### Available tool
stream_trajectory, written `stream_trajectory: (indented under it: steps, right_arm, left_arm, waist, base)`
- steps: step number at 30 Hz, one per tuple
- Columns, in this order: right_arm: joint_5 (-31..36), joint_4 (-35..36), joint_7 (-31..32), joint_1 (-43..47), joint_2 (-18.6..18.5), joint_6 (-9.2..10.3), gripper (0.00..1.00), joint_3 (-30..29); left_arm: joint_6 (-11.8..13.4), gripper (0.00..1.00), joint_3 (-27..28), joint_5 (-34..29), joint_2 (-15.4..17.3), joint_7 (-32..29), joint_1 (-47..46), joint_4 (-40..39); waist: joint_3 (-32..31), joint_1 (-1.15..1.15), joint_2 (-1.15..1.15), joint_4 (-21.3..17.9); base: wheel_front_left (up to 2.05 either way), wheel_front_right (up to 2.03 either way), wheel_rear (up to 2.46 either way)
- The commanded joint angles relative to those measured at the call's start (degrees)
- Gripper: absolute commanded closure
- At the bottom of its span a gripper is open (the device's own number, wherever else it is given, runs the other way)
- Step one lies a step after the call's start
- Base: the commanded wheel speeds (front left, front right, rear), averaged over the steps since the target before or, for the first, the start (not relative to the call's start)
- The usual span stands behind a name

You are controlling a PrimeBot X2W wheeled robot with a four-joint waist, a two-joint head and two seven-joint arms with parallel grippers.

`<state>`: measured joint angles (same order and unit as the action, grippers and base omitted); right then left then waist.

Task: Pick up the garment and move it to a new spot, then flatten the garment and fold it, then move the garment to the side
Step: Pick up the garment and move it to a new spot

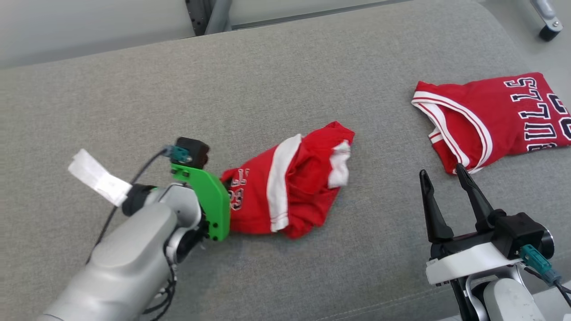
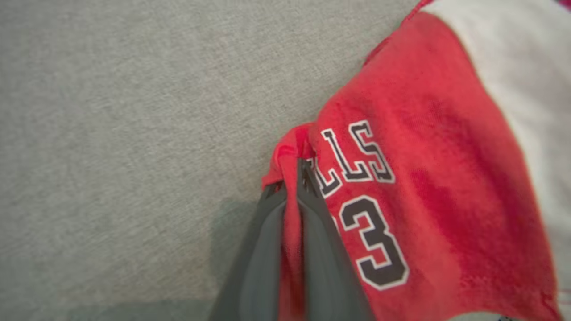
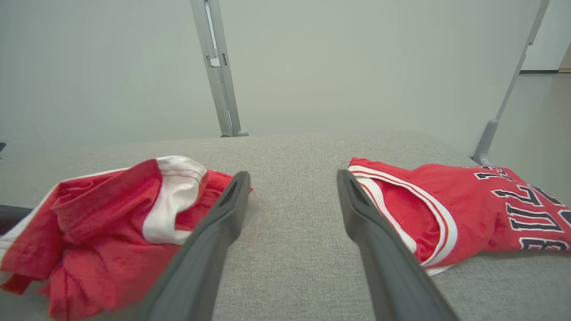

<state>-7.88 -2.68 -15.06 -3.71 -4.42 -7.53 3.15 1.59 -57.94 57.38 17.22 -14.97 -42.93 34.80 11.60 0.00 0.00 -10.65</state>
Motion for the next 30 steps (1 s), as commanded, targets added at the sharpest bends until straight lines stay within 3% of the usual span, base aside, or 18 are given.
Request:
stream_trajectory:
  steps: [1,5,9,10,11,14,17,21,25,30]
  right_arm:
    - [0.30,-0.16,-0.14,0.64,-0.24,0.08,0.00,-0.01]
    - [0.32,-0.77,-0.14,0.32,-0.31,0.08,0.00,0.98]
    - [0.19,-1.31,-0.14,0.38,-0.35,0.08,0.00,1.37]
    - [0.17,-1.41,-0.14,0.64,-0.37,0.08,0.00,1.32]
    - [0.17,-1.53,-0.14,0.95,-0.38,0.08,0.00,1.25]
    - [0.28,-1.86,-0.14,1.66,-0.40,0.08,0.00,1.30]
    - [0.38,-1.41,-0.14,2.99,-0.33,0.08,0.00,0.82]
    - [0.62,-0.56,-0.14,4.31,-0.50,0.08,0.00,-1.10]
    - [1.37,0.02,-0.14,6.36,-1.71,0.08,0.00,-3.58]
    - [2.01,1.03,-0.14,8.29,-2.61,0.08,0.00,-7.29]
  left_arm:
    - [0.53,1.00,1.30,0.56,1.41,0.73,-0.68,0.93]
    - [1.95,1.00,4.15,1.27,2.41,3.90,-2.28,5.52]
    - [0.26,0.98,4.63,2.36,1.00,4.72,-0.86,8.00]
    - [-0.07,0.64,4.47,2.36,0.84,5.13,-0.46,8.50]
    - [-0.20,0.00,4.48,2.56,0.67,5.38,0.03,8.99]
    - [0.27,0.00,5.33,2.30,0.64,9.29,1.37,9.52]
    - [1.71,0.00,7.47,0.52,0.91,21.09,3.35,7.56]
    - [2.73,0.00,8.69,-0.06,1.19,27.46,7.07,4.76]
    - [6.24,0.00,12.84,-2.74,2.02,30.10,12.52,-2.48]
    - [10.82,0.00,26.51,-11.96,1.71,30.12,26.71,-18.20]
  waist:
    - [-0.73,0.00,0.00,1.63]
    - [-1.35,0.00,0.00,3.08]
    - [-1.94,0.00,0.00,3.59]
    - [-2.08,0.00,0.00,3.72]
    - [-2.24,0.00,0.00,3.83]
    - [-2.97,0.00,0.00,3.83]
    - [-3.98,0.00,0.00,3.74]
    - [-4.69,0.00,0.00,4.04]
    - [-6.03,0.00,0.00,4.62]
    - [-7.72,0.00,0.00,5.14]
  base:
    - [0.00,0.00,0.00]
    - [0.00,0.00,0.00]
    - [0.00,0.00,0.00]
    - [0.00,0.00,0.00]
    - [0.00,0.00,0.00]
    - [0.00,0.00,0.00]
    - [0.00,0.00,0.00]
    - [0.00,0.00,0.00]
    - [0.00,0.00,0.00]
    - [0.00,0.00,0.00]
